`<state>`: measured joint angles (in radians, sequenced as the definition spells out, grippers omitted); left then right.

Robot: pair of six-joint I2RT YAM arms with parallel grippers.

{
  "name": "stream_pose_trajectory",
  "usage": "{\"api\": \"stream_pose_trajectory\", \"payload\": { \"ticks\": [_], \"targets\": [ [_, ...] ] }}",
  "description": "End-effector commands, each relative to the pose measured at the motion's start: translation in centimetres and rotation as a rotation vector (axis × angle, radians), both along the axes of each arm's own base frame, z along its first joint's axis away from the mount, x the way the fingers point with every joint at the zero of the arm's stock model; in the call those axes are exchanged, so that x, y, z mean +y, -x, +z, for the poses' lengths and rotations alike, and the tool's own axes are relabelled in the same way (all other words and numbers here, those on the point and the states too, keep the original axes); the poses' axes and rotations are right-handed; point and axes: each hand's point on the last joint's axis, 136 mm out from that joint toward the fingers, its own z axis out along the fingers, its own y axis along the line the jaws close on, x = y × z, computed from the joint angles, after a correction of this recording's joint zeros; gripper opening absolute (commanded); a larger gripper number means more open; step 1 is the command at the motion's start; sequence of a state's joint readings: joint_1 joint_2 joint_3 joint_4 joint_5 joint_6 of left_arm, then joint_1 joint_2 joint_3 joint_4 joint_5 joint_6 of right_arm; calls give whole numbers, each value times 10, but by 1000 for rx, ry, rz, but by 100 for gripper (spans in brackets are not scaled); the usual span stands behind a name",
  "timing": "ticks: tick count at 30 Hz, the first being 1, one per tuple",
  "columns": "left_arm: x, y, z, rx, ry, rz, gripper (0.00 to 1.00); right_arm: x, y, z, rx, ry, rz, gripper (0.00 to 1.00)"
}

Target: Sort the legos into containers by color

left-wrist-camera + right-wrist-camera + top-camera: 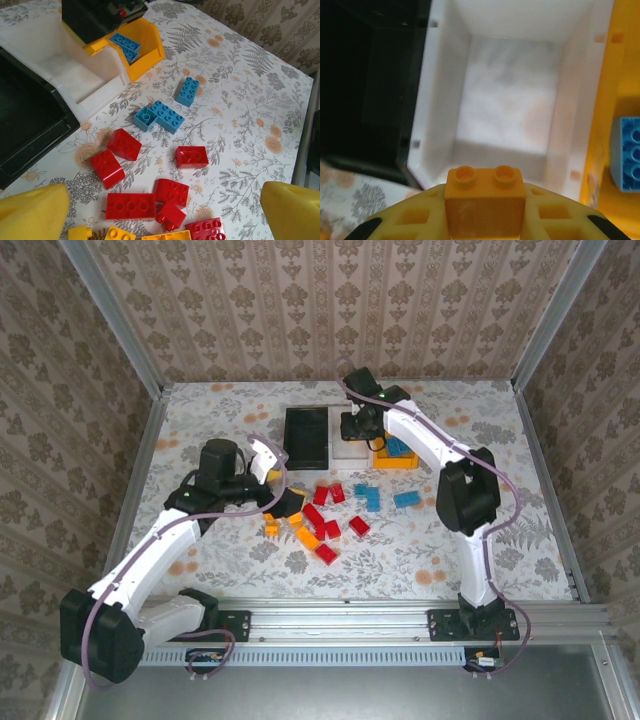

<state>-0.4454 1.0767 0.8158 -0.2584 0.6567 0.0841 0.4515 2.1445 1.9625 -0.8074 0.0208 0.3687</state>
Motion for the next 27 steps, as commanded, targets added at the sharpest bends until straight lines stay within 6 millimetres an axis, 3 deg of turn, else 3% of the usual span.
{"api": "stream_pose_trajectory", "payload": {
  "ticks": [1, 6, 11, 14, 22, 27],
  "targets": [
    [-2, 4, -2, -12, -16, -36, 100, 3, -4, -13, 49, 9, 18, 29],
    [-12, 11, -8, 19, -33, -78, 100, 10, -12, -41, 103, 0, 17, 37],
    [-12, 11, -10, 22, -40, -77, 100, 12, -13, -48, 111, -13, 7, 47],
    [-12, 11, -9, 23, -38, -79, 100, 12, -14, -42, 103, -16, 7, 52],
    [-12, 13, -7, 20, -37, -80, 100, 10, -10, -22, 80, -22, 9, 55],
    [-10, 10, -8, 20, -50, -62, 100, 13, 1, 4, 45, -37, 22, 57]
  ]
}}
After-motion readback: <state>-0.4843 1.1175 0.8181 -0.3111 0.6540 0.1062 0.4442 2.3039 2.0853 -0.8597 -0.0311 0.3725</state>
